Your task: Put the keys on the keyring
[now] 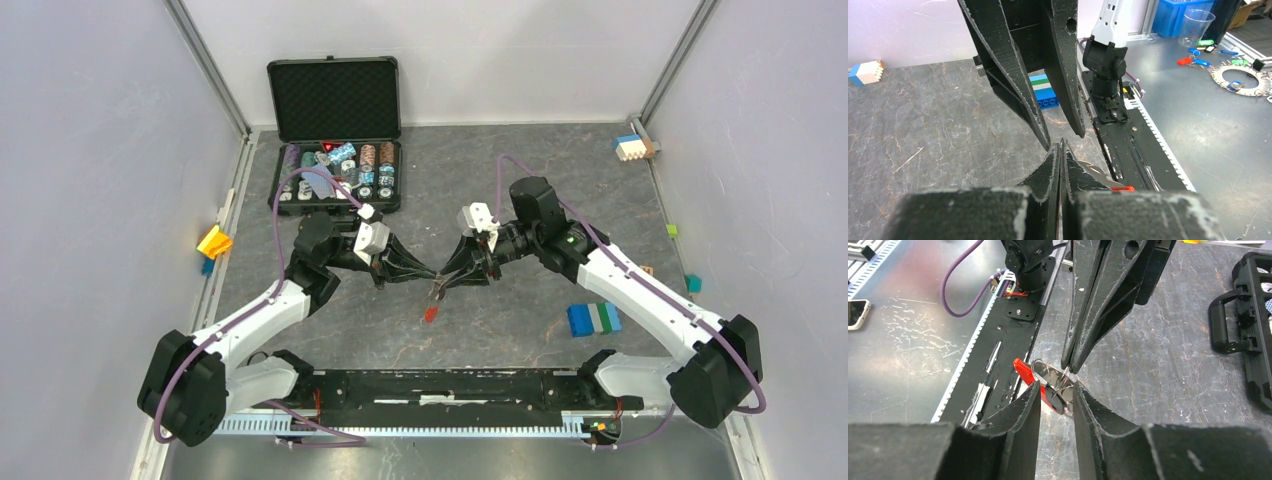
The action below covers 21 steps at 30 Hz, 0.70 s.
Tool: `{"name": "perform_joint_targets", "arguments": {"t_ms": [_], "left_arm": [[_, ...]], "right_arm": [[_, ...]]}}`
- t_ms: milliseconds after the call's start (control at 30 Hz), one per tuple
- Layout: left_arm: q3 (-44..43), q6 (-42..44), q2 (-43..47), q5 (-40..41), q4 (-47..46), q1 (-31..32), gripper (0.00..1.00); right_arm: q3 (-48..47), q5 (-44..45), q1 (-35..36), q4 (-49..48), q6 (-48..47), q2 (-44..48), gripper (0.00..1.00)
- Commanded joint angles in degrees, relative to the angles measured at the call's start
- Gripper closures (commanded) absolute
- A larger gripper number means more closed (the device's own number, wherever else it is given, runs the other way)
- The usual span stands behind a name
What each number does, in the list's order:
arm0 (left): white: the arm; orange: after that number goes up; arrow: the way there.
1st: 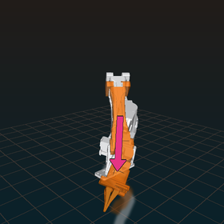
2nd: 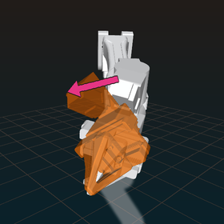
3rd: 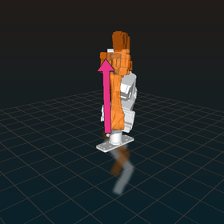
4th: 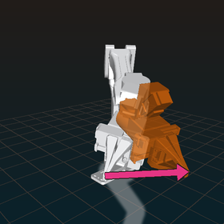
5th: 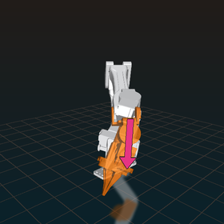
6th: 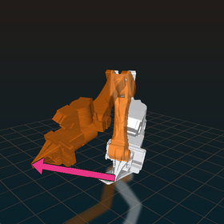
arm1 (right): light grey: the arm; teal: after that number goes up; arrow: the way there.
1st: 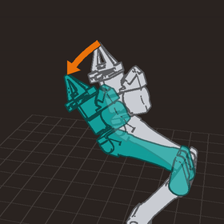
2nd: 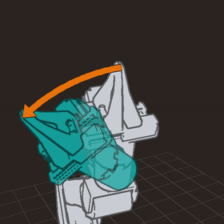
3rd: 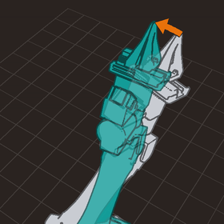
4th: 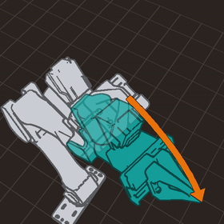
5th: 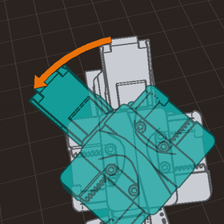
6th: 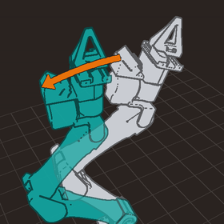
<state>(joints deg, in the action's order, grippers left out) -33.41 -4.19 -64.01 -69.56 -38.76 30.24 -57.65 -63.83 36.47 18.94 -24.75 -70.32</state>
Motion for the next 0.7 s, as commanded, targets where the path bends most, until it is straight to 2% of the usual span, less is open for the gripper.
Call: {"name": "perform_joint_targets", "arguments": {"t_ms": [0, 133, 400, 667], "left_arm": [[-0.42, 2.67, 1.06, -0.4, -0.24, -0.18, 0.98], [-0.26, 2.84, 1.04, -0.11, -0.1, -0.18, 0.98], [-0.41, 2.82, 0.84, 0.21, 0.0, -0.18, 0.98], [-0.28, 2.99, 0.85, 0.82, 0.14, -0.18, 0.98]], "right_arm": [[0.31, -3.07, -0.1, -3.81, 2.84, -0.36, 0.66], [1.87, -3.37, -0.09, -7.64, 6.03, -0.8, 0.69], [2.77, -2.25, 0.0, -9.3, 7.41, -1.24, 0.71], [3.33, -2.28, 0.03, -11.33, 9.43, -1.13, 0.79]]}}
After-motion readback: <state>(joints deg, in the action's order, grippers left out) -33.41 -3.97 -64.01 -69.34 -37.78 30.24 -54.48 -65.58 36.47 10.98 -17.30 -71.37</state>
